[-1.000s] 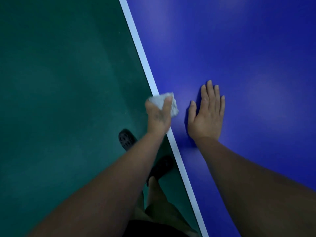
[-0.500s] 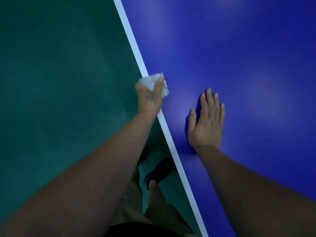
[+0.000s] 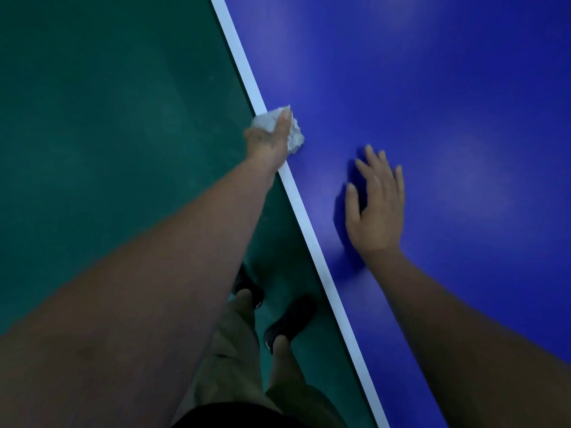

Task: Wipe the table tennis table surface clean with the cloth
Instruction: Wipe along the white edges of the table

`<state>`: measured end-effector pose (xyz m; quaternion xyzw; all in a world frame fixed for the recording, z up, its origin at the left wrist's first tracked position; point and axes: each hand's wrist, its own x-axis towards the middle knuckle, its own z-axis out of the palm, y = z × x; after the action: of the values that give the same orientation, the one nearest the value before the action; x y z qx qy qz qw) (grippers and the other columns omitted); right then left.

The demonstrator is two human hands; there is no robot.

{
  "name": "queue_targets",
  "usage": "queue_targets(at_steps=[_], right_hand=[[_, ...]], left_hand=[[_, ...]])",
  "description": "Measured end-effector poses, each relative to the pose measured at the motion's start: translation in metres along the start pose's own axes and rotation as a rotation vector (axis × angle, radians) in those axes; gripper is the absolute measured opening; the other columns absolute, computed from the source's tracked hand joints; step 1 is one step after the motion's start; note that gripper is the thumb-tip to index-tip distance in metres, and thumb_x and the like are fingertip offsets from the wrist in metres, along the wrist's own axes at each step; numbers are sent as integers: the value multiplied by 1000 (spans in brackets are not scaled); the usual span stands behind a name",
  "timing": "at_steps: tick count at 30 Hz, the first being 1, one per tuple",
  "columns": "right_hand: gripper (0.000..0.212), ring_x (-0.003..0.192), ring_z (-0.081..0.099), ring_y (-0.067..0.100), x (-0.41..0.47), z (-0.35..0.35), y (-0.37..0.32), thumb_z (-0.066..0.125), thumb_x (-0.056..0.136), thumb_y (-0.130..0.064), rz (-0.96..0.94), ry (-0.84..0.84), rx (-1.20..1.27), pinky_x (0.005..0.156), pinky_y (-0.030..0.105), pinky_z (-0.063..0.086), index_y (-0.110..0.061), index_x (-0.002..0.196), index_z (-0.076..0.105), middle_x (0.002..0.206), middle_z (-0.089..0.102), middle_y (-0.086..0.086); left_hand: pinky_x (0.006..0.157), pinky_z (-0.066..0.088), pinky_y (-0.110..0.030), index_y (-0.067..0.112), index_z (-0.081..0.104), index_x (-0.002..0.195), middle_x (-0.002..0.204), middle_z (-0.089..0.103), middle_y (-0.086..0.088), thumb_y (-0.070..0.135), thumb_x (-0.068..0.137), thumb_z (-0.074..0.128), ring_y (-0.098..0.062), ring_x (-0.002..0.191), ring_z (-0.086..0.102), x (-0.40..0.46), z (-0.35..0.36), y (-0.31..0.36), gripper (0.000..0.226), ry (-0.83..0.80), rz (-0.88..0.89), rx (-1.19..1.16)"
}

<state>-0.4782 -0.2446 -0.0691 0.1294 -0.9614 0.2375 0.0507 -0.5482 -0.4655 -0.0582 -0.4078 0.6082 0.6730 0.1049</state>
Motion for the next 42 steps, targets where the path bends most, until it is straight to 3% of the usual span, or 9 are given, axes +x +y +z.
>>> queue_targets(at_steps=[2, 6, 12, 18, 24, 27, 33, 39, 42], right_hand=[[40, 159, 33, 30, 46, 18, -11, 51, 111, -16, -21, 4, -6, 132, 52, 19, -3, 149, 55, 167, 43, 10], [52, 163, 22, 25, 99, 41, -24, 37, 114, -30, 81, -38, -139, 134, 46, 14, -8, 161, 43, 173, 32, 4], [53, 164, 18, 22, 102, 39, -27, 38, 114, -30, 99, -69, -181, 133, 50, 16, -9, 162, 41, 175, 28, 2], [51, 164, 17, 23, 104, 41, -29, 43, 112, -26, 105, -81, -174, 132, 53, 16, -8, 160, 43, 175, 28, 3], [52, 165, 15, 23, 106, 43, -28, 41, 112, -27, 113, -97, -181, 133, 53, 14, -7, 160, 43, 175, 27, 4], [52, 165, 15, 23, 106, 43, -28, 40, 112, -27, 119, -98, -186, 133, 53, 14, -6, 159, 44, 175, 27, 4], [51, 165, 17, 25, 106, 44, -27, 44, 112, -24, 112, -88, -177, 133, 54, 14, -6, 159, 44, 175, 28, 5], [51, 165, 16, 25, 107, 43, -27, 42, 112, -25, 113, -97, -178, 133, 54, 15, -5, 159, 44, 175, 29, 5], [51, 164, 18, 26, 108, 42, -28, 43, 111, -25, 116, -97, -180, 132, 54, 16, -5, 158, 45, 174, 30, 6]], left_hand=[[92, 46, -19, 7, 55, 136, 116, 66, -1, 50, 104, 63, -9, 93, 62, 6, -3, 10, 55, 18, -84, 53], [65, 55, -23, -1, 68, 114, 95, 72, -9, 51, 99, 67, -2, 66, 65, -22, 3, -28, 54, 34, 6, 42], [59, 42, -3, 10, 46, 117, 105, 58, 2, 46, 103, 65, 1, 83, 56, -67, 13, -47, 42, -37, -229, 65], [46, 41, -15, 1, 55, 85, 58, 55, 6, 23, 114, 51, -6, 41, 51, 49, -13, 46, 36, -60, 66, -93], [53, 44, -23, -2, 59, 86, 73, 60, -11, 33, 106, 62, -19, 59, 58, 40, -4, 13, 41, -34, 148, -78], [64, 48, -8, 2, 53, 116, 96, 68, 1, 60, 96, 69, -11, 83, 70, -8, 4, -17, 63, 71, -131, 1], [56, 39, -28, 28, 55, 62, 56, 50, 10, 43, 101, 59, -11, 48, 45, 84, -13, 47, 42, -22, 189, -73], [59, 47, -24, 16, 61, 78, 68, 62, 1, 39, 104, 64, -11, 57, 58, 91, -17, 44, 36, -3, 232, 18], [85, 59, -43, 7, 59, 109, 101, 71, -12, 90, 82, 57, -24, 88, 72, 29, -10, -13, 87, 34, -71, 174]])
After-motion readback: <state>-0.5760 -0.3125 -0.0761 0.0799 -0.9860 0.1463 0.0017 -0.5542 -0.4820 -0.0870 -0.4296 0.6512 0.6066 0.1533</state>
